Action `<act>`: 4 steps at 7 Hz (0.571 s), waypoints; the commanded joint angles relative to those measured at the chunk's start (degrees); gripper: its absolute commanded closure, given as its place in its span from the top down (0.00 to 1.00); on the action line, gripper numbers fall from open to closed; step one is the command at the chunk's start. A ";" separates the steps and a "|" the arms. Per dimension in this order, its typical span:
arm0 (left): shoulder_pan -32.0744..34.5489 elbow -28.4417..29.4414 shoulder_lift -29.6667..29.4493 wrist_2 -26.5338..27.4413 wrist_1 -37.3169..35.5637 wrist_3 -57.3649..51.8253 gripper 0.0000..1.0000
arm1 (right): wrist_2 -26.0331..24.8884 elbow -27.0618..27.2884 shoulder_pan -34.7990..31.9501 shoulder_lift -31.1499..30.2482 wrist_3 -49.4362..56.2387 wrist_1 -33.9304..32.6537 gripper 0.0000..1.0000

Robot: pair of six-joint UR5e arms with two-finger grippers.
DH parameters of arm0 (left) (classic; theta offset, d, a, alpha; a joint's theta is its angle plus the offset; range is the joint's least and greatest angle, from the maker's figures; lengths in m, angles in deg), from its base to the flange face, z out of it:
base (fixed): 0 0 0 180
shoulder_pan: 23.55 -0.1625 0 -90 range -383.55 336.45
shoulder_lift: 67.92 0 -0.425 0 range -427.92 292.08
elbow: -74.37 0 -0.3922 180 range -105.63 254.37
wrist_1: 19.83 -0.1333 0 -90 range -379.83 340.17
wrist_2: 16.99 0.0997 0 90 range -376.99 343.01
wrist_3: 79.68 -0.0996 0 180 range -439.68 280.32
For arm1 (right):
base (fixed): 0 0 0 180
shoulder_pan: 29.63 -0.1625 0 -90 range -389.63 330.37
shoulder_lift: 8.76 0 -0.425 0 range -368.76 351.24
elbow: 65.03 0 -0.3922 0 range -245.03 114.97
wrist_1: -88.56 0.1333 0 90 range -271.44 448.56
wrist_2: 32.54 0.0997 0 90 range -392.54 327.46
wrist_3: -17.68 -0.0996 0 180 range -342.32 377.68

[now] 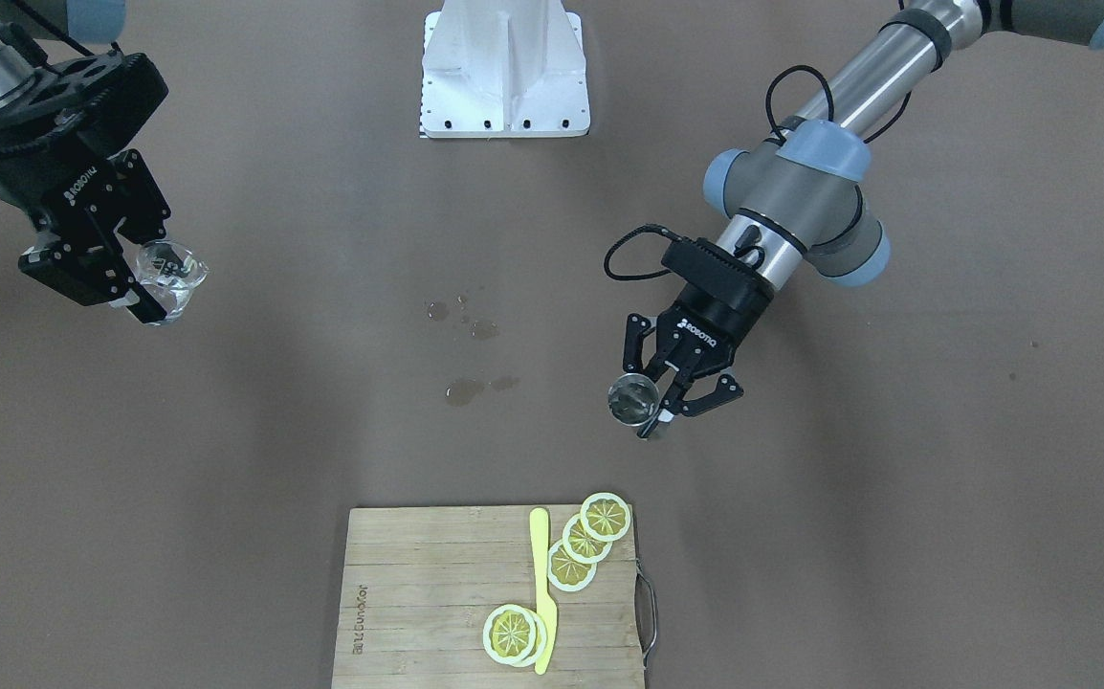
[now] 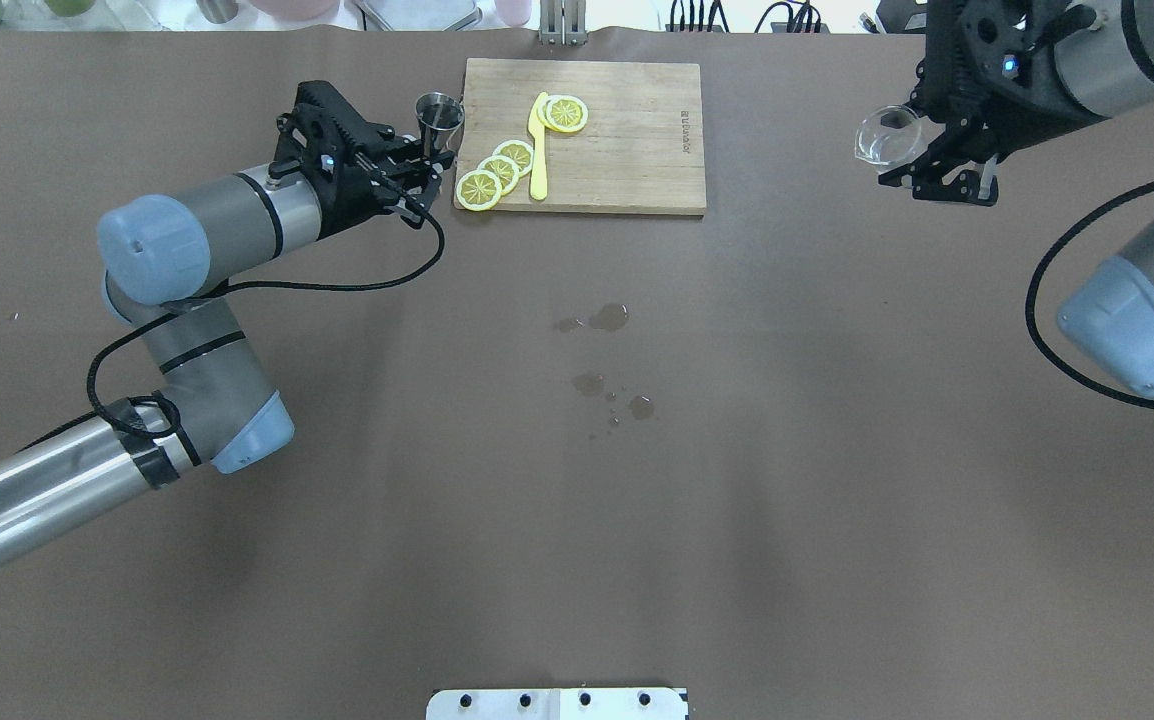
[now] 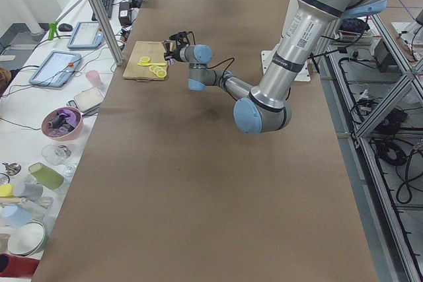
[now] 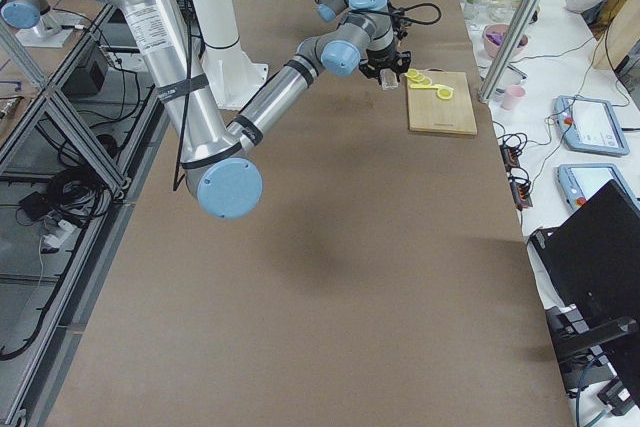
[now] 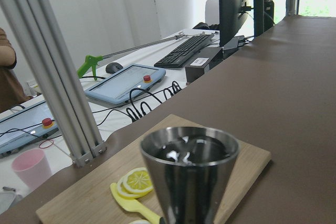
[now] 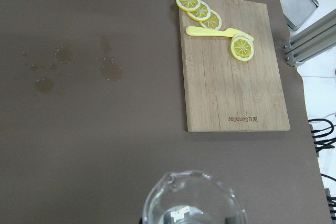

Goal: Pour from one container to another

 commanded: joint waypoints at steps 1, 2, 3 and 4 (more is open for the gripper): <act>1.67 0.17 4.66 0.08 5.49 0.07 0.00 | -0.22 0.48 -0.18 -7.90 -6.25 11.10 0.00; 1.76 1.30 5.81 0.52 9.17 0.07 0.00 | -0.75 0.31 -0.18 -10.98 -10.46 15.93 0.00; 0.98 1.75 8.26 5.48 13.21 0.25 0.00 | -1.45 -0.30 -0.18 -14.67 -14.42 22.50 0.00; -0.08 1.84 8.89 6.67 14.04 0.25 0.00 | -1.46 -2.40 -0.18 -17.83 -16.02 29.27 0.00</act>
